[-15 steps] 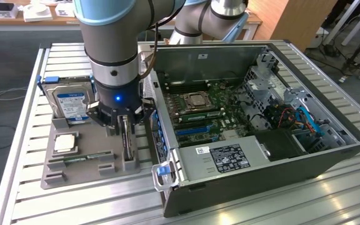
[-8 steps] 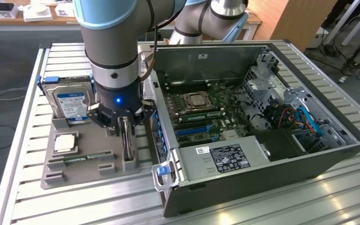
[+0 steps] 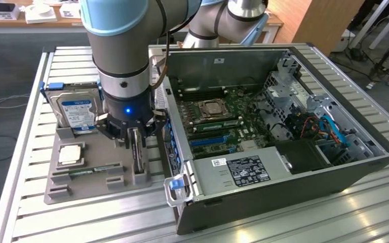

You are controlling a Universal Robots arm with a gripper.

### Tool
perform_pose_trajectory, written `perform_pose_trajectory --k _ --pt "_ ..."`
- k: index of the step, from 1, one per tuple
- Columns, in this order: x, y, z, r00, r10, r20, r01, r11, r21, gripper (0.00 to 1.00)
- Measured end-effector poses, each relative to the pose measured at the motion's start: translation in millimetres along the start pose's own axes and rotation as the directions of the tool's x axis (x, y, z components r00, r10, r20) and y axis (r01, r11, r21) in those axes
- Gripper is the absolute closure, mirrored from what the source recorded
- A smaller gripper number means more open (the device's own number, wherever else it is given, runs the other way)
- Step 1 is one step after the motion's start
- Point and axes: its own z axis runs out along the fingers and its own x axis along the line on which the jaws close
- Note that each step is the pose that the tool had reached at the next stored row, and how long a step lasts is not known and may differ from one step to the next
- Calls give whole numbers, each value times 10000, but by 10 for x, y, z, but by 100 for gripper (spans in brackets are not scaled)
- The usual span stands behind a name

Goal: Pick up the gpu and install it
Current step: 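Pick up the gpu and move the gpu toward the slot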

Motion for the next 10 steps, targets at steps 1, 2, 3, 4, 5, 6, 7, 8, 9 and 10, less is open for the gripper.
perform_pose_trajectory --k 1,2,3,4,5,6,7,8,9,10 --pt "2 1 9 10000 1 2 -1 10000 -5 58" --pt "7 5 16 10000 3 1 -3 10000 -5 58" --pt "11 8 18 10000 1 -2 -1 10000 -3 58" --pt "11 9 18 10000 0 -2 0 10000 -3 58" --pt "11 9 18 10000 -1 -2 1 10000 -3 58" --pt "11 9 18 10000 -1 -2 1 10000 -2 58" --pt "11 9 19 10000 -1 -1 1 10000 -3 58" --pt "11 9 21 10000 -1 0 1 10000 -5 58" --pt "11 9 26 10000 -1 3 1 10000 -7 58" --pt "12 9 30 10000 0 2 0 10000 -7 58"
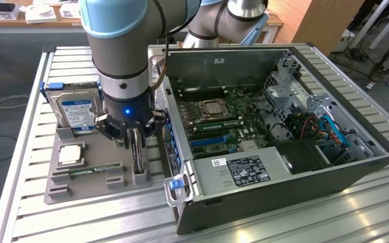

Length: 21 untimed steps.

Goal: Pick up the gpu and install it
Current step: 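Pick up the gpu and move the gpu toward the slot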

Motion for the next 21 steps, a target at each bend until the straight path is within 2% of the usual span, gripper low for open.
perform_pose_trajectory --k 21 --pt "4 11 65 10000 1 -2 -1 10000 -3 58"
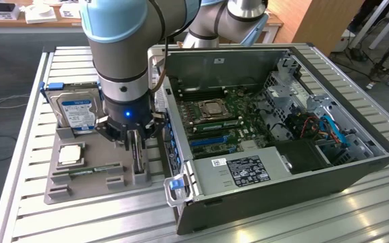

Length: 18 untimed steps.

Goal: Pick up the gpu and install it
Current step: 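Pick up the gpu and move the gpu toward the slot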

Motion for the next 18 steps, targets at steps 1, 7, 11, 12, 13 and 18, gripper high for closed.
perform_pose_trajectory --k 1,7,11,12,13,18 --pt "1 6 2 10000 0 1 0 10000 -1 58" --pt "1 10 22 10000 -1 2 1 10000 -2 58" --pt "2 8 46 10000 -1 5 1 10000 -2 58" --pt "2 8 58 10000 0 7 0 10000 -2 58" --pt "3 8 61 10000 -1 5 1 10000 0 58" --pt "2 8 61 10000 -1 5 1 10000 -1 58"
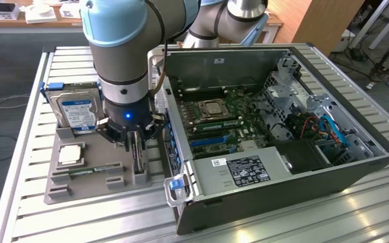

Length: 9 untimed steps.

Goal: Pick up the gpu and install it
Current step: 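Pick up the gpu and move the gpu toward the slot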

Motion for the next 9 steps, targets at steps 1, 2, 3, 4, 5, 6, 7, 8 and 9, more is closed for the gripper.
perform_pose_trajectory --k 1,2,3,4,5,6,7,8,9 --pt "0 0 0 10000 0 0 0 10000 0 58" --pt "0 0 0 10000 0 0 0 10000 0 58" --pt "0 0 0 10000 0 0 0 10000 0 58" --pt "0 0 0 10000 0 0 0 10000 0 58" --pt "0 0 0 10000 0 0 0 10000 0 58" --pt "0 0 0 10000 0 0 0 10000 0 58" --pt "0 0 0 10000 0 0 0 10000 0 58" --pt "0 0 0 10000 0 0 0 10000 0 58" --pt "0 0 0 10000 0 1 0 10000 0 60"
